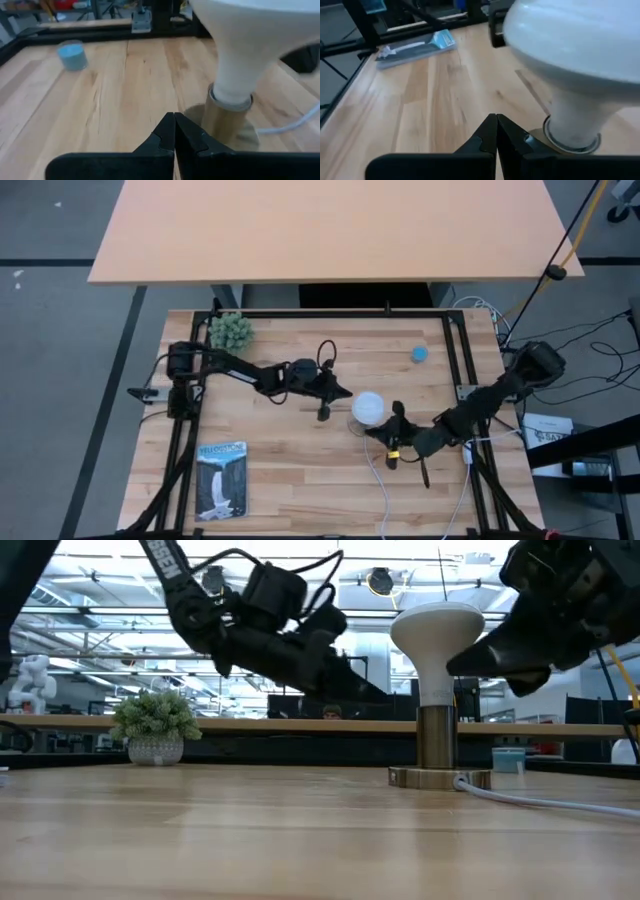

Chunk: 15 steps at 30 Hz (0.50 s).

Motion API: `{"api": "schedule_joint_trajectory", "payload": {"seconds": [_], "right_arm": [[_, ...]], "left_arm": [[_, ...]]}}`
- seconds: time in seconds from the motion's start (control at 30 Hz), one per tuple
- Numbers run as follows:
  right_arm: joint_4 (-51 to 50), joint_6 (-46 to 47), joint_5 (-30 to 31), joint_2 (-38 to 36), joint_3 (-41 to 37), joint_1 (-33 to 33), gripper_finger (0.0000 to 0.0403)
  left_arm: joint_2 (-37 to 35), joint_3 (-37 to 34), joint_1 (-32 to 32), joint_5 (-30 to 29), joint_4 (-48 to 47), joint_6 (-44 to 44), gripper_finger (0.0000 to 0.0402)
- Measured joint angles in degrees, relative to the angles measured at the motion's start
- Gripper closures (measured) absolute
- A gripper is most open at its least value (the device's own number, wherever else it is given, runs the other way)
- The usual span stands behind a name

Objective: Screw lightbulb
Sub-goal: Remove the lightbulb from the desk lamp

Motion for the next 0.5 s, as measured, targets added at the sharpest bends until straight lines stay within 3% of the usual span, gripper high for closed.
{"api": "schedule_joint_trajectory", "payload": {"seconds": [0.2, 0.4, 0.5], "right_arm": [[1.6, 1.2, 0.1, 3.7, -0.1, -0.1, 0.0403], [1.0, -1.3, 8.8, 3.9, -0.1, -0.4, 0.0403], [0.1, -1.4, 9.1, 3.7, -0.1, -1.1, 0.0403]], "left_arm": [[5.5, 6.9, 0.3, 4.0, 0.9, -0.2, 0.0401], [8.0, 11.5, 0.8, 8.7, 0.4, -0.5, 0.0401], [8.1, 11.6, 0.5, 9.2, -1.0, -0.5, 0.0401]]}}
